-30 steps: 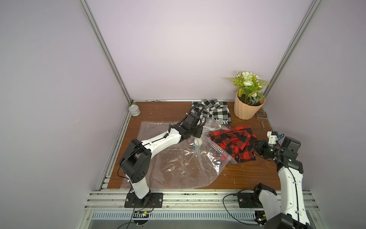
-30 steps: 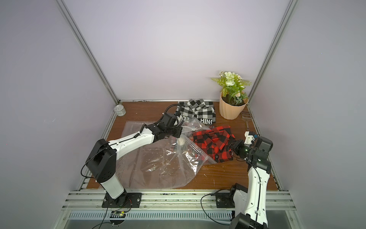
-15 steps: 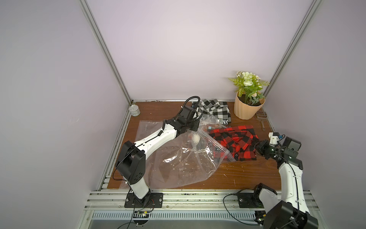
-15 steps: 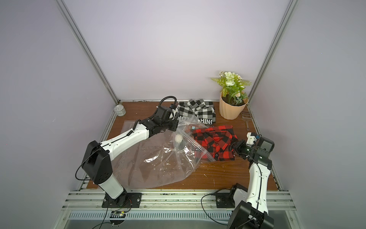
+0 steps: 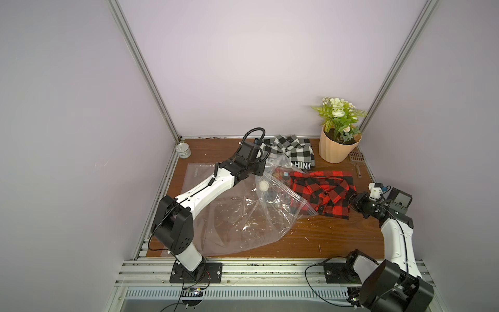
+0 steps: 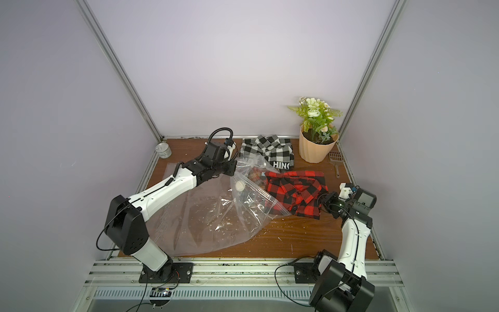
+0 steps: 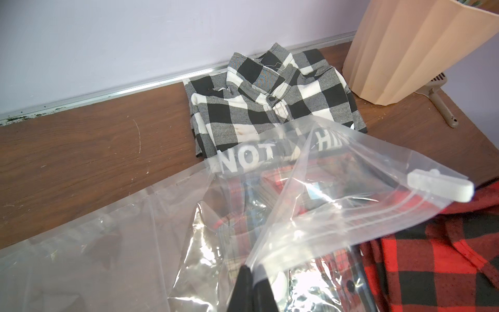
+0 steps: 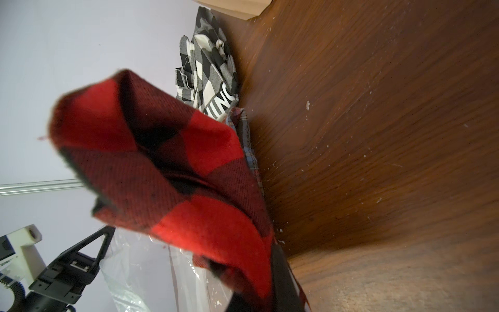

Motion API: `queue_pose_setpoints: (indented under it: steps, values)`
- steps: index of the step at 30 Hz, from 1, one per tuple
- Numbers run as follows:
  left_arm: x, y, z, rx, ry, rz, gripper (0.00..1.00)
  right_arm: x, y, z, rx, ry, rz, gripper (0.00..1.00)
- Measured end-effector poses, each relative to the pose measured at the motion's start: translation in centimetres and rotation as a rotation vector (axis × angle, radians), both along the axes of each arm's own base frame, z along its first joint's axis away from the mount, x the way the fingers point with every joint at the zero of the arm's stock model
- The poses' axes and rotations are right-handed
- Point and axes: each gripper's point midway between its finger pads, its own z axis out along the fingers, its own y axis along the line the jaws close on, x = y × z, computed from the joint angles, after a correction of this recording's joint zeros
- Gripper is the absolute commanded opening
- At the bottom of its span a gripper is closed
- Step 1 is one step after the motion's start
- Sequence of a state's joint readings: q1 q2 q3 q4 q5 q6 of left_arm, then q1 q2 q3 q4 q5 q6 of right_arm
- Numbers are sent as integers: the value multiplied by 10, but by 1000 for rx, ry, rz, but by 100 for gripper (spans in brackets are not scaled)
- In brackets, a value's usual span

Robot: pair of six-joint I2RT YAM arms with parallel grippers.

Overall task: Take the shirt out of the vacuum bag
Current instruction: Place the shirt at the center of the board.

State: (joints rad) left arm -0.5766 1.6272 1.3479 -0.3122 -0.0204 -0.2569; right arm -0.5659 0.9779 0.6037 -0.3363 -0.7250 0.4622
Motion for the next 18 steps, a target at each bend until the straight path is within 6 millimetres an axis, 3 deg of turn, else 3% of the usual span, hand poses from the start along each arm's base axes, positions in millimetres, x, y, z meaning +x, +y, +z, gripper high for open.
queue_pose_setpoints:
  steps: [18]
  values:
    - [-15, 22, 28, -32, -52, 21, 1, -2, -42, -6, -188, 109, -97, 0]
